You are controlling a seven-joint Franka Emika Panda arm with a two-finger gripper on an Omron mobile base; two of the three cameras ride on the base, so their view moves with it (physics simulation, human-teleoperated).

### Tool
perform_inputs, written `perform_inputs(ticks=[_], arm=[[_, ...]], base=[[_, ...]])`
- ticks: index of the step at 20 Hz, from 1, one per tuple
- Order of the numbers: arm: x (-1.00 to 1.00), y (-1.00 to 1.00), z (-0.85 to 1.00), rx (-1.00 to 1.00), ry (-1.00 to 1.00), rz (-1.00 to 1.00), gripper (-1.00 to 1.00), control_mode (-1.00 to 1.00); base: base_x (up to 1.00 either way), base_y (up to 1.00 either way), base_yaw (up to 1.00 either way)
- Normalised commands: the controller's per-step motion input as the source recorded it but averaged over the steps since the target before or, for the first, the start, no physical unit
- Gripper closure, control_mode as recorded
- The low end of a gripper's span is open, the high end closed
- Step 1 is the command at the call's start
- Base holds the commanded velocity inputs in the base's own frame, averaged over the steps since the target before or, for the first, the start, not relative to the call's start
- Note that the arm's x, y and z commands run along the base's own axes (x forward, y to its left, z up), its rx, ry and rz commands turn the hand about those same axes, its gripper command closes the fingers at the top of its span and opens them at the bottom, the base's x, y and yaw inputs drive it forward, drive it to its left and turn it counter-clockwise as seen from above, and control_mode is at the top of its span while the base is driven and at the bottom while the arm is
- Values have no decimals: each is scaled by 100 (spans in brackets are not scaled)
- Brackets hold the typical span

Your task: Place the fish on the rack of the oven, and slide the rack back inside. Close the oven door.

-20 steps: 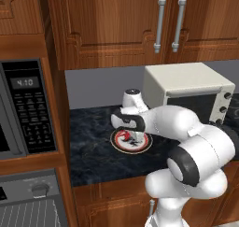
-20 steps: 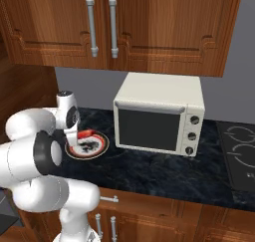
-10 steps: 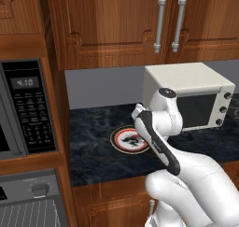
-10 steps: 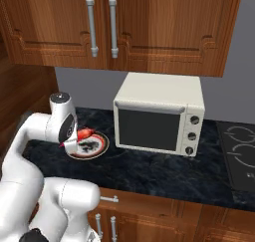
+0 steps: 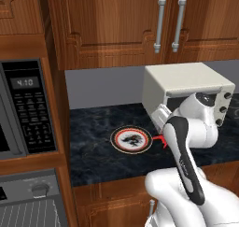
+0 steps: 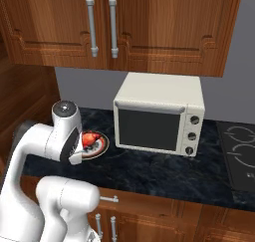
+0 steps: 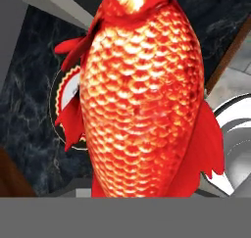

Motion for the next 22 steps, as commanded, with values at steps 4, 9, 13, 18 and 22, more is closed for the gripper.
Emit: perform_inputs(ticks=[4, 9, 13, 18, 22], arm=[[-45, -27, 21, 1, -1, 0, 100, -100], [-35, -7, 9, 0, 0, 0, 100, -100], [-47, 0, 0, 0, -4, 3, 100, -100], [-35, 6, -7, -2, 0, 7, 100, -100], [-8, 24, -30, -4, 0, 17, 100, -100]], base=[[0, 0, 0], [0, 0, 0], [0, 0, 0], [0, 0, 0], [0, 0, 0]])
